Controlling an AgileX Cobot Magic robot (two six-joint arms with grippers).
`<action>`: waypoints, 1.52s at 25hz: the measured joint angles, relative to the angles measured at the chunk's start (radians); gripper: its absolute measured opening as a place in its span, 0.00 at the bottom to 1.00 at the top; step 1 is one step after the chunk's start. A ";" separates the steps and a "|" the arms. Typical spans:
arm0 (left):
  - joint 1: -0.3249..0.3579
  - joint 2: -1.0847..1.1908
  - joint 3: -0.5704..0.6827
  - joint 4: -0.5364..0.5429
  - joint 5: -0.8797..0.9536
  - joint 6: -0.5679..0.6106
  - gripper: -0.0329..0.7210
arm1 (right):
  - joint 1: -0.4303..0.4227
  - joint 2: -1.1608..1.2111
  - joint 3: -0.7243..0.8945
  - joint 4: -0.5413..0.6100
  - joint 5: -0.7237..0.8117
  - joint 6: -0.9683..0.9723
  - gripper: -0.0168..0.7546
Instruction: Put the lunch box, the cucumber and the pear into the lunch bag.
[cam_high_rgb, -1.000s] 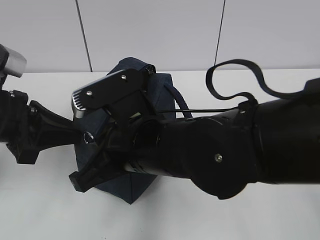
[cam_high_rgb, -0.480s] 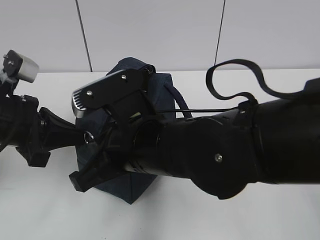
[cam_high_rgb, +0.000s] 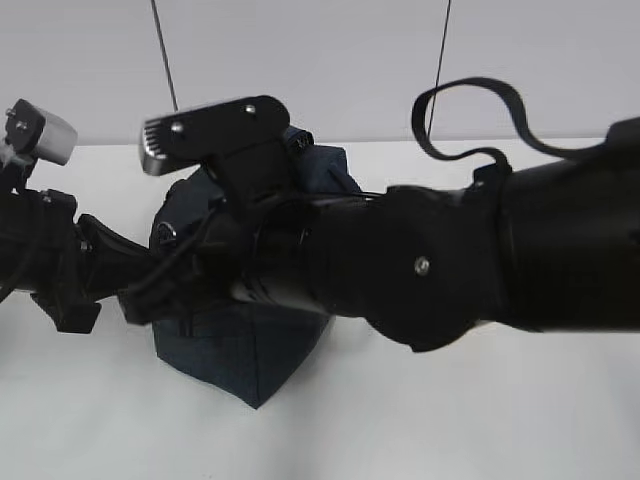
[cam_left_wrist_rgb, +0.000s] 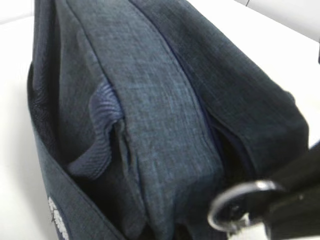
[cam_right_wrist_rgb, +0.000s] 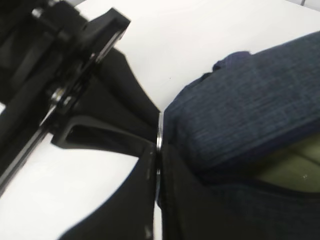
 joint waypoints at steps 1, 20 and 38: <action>0.000 0.000 0.000 0.000 0.000 0.000 0.05 | -0.010 0.000 -0.004 0.036 0.000 -0.002 0.02; 0.000 0.000 0.000 -0.009 -0.001 0.000 0.05 | -0.120 -0.014 -0.095 0.215 0.033 -0.006 0.02; -0.001 0.000 0.000 0.002 0.005 0.000 0.05 | -0.318 -0.001 -0.134 0.345 0.060 -0.006 0.02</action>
